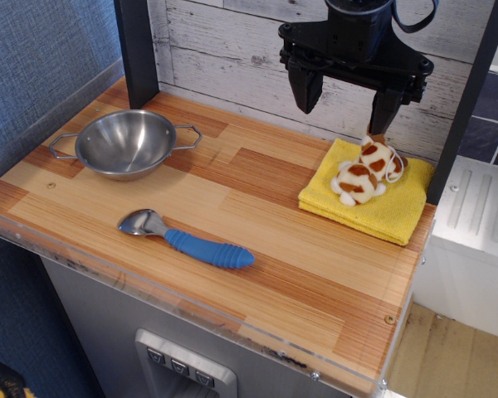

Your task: Put the stuffed animal right under the napkin.

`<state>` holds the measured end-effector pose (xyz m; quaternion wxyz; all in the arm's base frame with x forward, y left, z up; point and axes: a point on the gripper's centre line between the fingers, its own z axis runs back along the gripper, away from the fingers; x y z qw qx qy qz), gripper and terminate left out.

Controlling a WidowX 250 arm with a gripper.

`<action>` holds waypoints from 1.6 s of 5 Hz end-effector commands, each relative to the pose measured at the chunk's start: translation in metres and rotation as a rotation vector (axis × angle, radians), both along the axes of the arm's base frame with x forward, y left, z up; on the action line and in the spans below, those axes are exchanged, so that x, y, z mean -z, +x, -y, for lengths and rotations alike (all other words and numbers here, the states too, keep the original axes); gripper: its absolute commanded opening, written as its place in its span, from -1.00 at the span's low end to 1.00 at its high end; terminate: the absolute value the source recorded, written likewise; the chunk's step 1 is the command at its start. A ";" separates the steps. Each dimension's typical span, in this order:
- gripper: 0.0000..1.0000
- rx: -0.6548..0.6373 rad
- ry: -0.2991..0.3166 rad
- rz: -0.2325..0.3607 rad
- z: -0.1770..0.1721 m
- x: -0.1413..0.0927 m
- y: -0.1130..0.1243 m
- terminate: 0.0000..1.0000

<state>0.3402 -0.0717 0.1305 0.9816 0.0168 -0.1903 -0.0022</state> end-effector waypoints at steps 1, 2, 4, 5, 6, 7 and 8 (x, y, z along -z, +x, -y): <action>1.00 0.000 0.000 0.000 0.000 0.000 0.000 -1.00; 1.00 0.008 0.005 -0.023 0.000 0.010 0.008 -1.00; 1.00 0.024 -0.016 -0.047 0.005 0.045 0.034 -1.00; 1.00 0.054 -0.034 -0.081 0.012 0.062 0.048 -1.00; 1.00 0.063 -0.030 -0.114 0.014 0.075 0.054 -1.00; 1.00 0.078 -0.038 -0.146 0.015 0.084 0.056 -1.00; -1.00 0.085 -0.042 -0.179 0.016 0.090 0.053 -1.00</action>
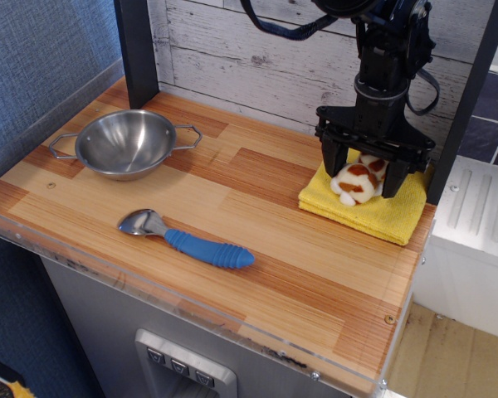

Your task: Put the stuffed animal right under the napkin.

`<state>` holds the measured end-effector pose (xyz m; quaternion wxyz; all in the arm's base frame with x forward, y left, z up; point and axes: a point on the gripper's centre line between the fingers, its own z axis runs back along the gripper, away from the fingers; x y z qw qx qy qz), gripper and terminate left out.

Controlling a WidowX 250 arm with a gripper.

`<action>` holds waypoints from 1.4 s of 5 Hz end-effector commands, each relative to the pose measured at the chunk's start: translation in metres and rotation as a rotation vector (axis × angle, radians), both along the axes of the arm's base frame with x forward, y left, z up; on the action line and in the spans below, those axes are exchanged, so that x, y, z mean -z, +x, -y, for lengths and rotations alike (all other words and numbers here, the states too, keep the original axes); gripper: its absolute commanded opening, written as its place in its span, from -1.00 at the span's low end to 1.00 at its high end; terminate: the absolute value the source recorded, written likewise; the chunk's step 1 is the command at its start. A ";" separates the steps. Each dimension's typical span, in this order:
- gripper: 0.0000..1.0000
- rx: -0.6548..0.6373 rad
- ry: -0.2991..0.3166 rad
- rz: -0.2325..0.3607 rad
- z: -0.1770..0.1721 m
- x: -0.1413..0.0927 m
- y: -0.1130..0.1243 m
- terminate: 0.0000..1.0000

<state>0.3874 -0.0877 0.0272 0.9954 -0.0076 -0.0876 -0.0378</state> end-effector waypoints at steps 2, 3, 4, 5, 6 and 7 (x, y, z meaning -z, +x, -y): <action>-1.00 0.020 -0.015 0.013 0.000 -0.022 0.002 -1.00; -1.00 0.010 -0.029 0.045 -0.004 -0.051 0.010 -1.00; -1.00 0.001 -0.040 0.084 -0.003 -0.083 0.006 -1.00; -1.00 0.001 -0.055 0.096 -0.004 -0.097 -0.016 -1.00; -1.00 0.008 -0.052 0.073 -0.006 -0.097 -0.048 -1.00; -1.00 0.029 -0.030 0.038 -0.008 -0.089 -0.072 -1.00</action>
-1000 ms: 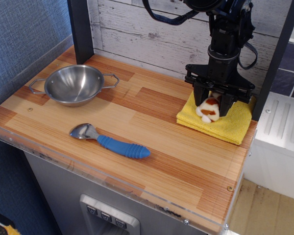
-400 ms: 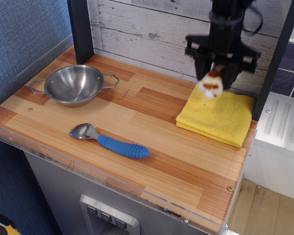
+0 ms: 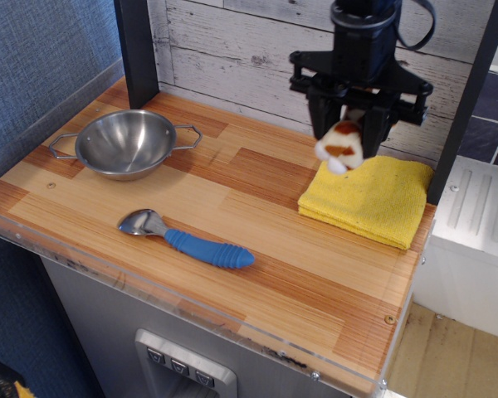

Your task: Put the stuffed animal right under the napkin.

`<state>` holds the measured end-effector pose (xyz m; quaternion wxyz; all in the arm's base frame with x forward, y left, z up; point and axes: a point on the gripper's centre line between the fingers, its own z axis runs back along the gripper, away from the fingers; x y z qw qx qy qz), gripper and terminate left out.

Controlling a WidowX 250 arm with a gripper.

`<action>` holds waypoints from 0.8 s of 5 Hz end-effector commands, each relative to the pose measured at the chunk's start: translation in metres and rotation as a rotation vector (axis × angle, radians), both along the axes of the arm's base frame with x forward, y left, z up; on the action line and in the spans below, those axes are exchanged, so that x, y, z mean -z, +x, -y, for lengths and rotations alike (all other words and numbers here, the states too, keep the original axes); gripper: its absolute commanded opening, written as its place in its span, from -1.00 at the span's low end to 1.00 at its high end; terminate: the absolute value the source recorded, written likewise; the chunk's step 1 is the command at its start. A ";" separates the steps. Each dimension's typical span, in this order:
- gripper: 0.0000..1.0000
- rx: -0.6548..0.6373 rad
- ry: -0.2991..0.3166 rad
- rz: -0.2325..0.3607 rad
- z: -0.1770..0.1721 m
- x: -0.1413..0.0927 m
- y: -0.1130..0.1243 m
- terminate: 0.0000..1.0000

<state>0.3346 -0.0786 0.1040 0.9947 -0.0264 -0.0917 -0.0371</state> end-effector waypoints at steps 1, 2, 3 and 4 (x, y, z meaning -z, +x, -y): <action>-1.00 0.094 0.024 0.002 0.003 0.000 -0.034 -1.00; -1.00 0.162 0.019 -0.023 0.015 0.016 -0.043 -1.00; -1.00 0.198 0.024 -0.027 0.021 0.032 -0.049 -1.00; -1.00 0.220 0.034 -0.053 0.023 0.048 -0.057 -1.00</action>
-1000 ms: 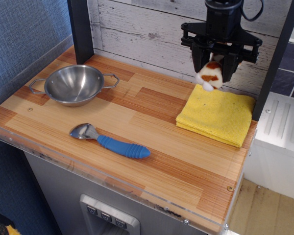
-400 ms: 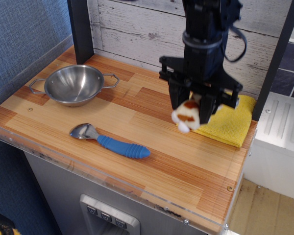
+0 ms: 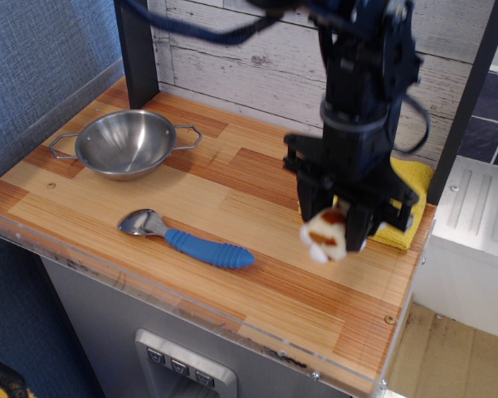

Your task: Put the stuffed animal right under the napkin.

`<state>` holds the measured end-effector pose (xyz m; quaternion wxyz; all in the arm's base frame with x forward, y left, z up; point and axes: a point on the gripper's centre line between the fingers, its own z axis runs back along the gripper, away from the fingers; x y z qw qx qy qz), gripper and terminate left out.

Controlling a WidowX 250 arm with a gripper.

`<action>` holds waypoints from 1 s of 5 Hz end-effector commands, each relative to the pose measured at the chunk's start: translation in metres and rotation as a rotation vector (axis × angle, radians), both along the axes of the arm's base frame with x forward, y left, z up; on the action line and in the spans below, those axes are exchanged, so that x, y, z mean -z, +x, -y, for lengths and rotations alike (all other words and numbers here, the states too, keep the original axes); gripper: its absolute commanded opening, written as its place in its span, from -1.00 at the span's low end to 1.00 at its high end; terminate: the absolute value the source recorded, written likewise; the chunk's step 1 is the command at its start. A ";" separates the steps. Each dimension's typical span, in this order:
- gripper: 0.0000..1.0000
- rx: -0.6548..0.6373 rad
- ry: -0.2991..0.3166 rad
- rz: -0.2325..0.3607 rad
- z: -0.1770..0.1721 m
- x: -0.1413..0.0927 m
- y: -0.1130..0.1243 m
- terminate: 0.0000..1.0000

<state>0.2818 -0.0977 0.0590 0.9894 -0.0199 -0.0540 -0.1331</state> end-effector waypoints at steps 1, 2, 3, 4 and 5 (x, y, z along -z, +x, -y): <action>-1.00 -0.062 -0.016 -0.029 0.002 0.022 -0.013 -1.00; -1.00 -0.060 -0.023 -0.057 -0.002 0.039 -0.018 -1.00; -1.00 -0.081 -0.028 -0.078 -0.005 0.045 -0.019 -1.00; 1.00 -0.119 -0.030 -0.086 -0.009 0.041 -0.018 -1.00; 1.00 -0.108 -0.031 -0.085 -0.009 0.041 -0.017 -1.00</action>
